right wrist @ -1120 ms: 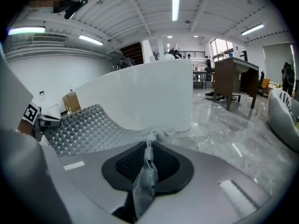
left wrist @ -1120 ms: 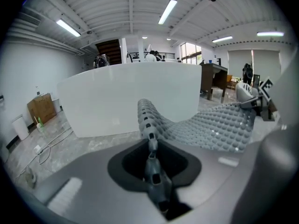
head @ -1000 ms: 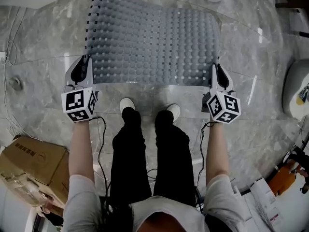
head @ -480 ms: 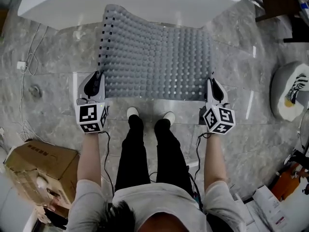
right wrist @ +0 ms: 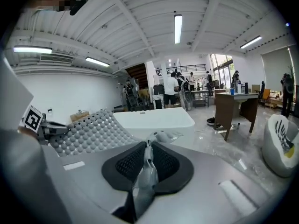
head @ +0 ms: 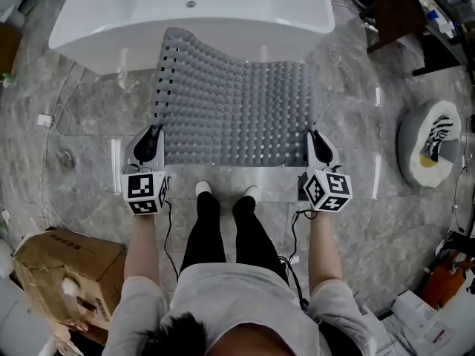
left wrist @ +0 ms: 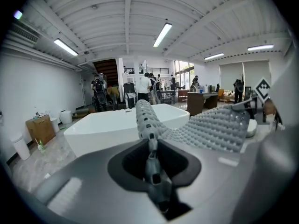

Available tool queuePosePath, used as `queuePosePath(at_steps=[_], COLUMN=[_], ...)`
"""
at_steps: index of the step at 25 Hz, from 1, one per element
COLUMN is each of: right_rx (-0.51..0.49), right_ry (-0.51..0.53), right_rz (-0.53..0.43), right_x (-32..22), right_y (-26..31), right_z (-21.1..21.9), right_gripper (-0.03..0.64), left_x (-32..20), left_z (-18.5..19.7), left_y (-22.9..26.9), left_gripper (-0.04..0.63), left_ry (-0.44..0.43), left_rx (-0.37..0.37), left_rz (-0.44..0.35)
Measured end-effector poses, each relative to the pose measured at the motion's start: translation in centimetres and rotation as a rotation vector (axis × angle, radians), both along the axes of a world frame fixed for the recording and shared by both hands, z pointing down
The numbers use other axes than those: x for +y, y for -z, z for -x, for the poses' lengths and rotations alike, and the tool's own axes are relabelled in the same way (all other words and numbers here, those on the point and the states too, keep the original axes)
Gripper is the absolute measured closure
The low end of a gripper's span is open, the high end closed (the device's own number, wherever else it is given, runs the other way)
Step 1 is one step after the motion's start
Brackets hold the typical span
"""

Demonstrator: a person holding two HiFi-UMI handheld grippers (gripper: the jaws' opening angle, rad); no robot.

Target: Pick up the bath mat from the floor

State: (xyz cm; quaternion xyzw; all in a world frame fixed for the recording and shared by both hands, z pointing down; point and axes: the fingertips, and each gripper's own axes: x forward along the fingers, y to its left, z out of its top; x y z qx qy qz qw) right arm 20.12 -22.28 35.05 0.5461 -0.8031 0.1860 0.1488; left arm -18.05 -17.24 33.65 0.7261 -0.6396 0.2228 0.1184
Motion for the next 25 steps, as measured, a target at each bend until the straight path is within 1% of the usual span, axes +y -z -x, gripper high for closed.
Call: queuePosePath(at_steps=[7,14,19,25], right_rx=[0.002,0.007,0.008,0.009], right_ry=[-0.009,-0.009,-0.007,0.000], right_rz=[-0.066,-0.141,-0.201,-0.278], right_x=[2.0,3.4,4.2,4.5], right_y=[8.2,14.7,18.7,23.0], right_z=[-0.1,-0.4,0.2,0.1], right_gripper=[0.568,0.569,0.569,0.569], left_x=[1.8,2.6,3.0,3.5], left_z=[-0.5,-1.6,-1.3,-1.4], left_y=[7.2,13.4,17.3,22.1], left_gripper=[0.535,0.535,0.537,0.538], left_ry=[-0.011,-0.032,-0.033,-0.028], left_rx=[0.027,0.049,0.068,0.071], left_rz=[-0.059,-0.143,-0.215,-0.315])
